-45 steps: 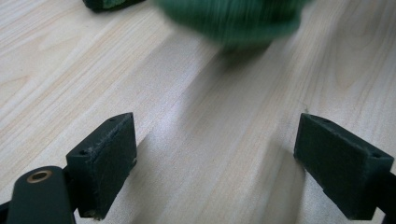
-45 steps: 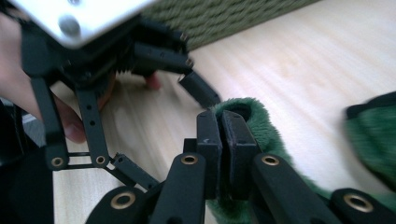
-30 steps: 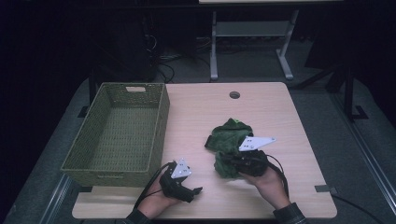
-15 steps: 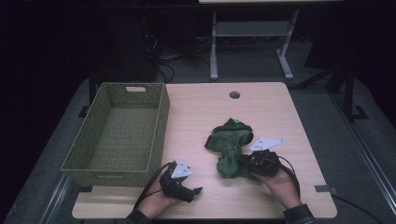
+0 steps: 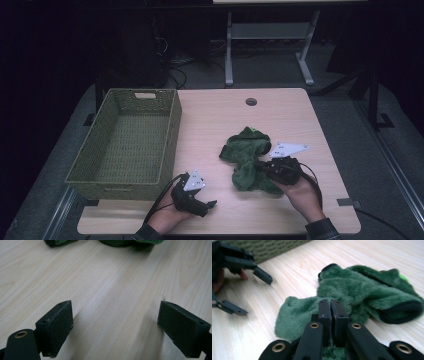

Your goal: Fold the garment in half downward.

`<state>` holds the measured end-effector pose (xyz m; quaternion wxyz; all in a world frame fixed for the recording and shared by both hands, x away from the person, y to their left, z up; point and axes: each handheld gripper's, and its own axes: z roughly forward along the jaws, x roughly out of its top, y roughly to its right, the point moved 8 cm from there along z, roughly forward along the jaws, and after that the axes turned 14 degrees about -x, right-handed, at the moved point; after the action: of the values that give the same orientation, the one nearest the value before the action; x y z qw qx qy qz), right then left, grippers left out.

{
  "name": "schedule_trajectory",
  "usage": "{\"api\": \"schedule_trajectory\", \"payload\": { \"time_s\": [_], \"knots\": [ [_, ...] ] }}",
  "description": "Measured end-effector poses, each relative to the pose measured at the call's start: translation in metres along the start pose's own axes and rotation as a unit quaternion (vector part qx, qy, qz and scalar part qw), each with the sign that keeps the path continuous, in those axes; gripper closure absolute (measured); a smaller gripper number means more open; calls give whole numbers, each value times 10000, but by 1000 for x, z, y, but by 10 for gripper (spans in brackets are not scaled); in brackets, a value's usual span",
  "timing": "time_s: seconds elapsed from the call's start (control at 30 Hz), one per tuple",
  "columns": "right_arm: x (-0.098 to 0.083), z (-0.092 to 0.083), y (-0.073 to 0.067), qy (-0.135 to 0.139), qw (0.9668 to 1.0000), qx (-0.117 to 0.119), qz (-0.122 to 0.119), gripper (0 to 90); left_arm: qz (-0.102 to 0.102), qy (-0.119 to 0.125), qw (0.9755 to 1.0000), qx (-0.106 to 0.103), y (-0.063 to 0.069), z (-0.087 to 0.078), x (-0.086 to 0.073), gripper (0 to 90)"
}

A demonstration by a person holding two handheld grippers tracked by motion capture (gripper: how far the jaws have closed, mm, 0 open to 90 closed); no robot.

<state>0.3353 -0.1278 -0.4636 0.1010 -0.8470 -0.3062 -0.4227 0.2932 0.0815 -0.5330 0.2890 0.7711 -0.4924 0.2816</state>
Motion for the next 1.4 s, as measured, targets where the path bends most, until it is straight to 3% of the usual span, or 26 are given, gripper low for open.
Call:
{"api": "schedule_trajectory", "payload": {
  "time_s": [0.17,0.3,0.43,0.6,0.7,0.87,1.03,1.4],
  "knots": [
    [-17,24,-6,-442,9989,170,-62,881,11,-16,10000,-5,0,0,0,124],
    [-31,32,-13,-812,9961,234,-259,890,9,-16,10000,-5,0,0,0,124],
    [-37,35,-14,-963,9946,216,-316,895,6,-14,10000,-6,0,0,0,124],
    [-39,35,-14,-860,9958,165,-277,860,8,-16,10000,-8,0,0,0,124],
    [-32,23,-8,-662,9976,182,-101,765,-7,-11,10000,-15,0,0,0,124],
    [-25,-1,5,-355,9992,137,77,709,-4,-8,10000,-15,0,0,0,125],
    [-39,-13,13,-458,9989,-93,-98,624,-25,13,10000,-4,0,0,0,125],
    [-71,-37,23,-457,9989,-48,-8,552,-40,11,10000,17,0,0,1,129]
  ]
}}
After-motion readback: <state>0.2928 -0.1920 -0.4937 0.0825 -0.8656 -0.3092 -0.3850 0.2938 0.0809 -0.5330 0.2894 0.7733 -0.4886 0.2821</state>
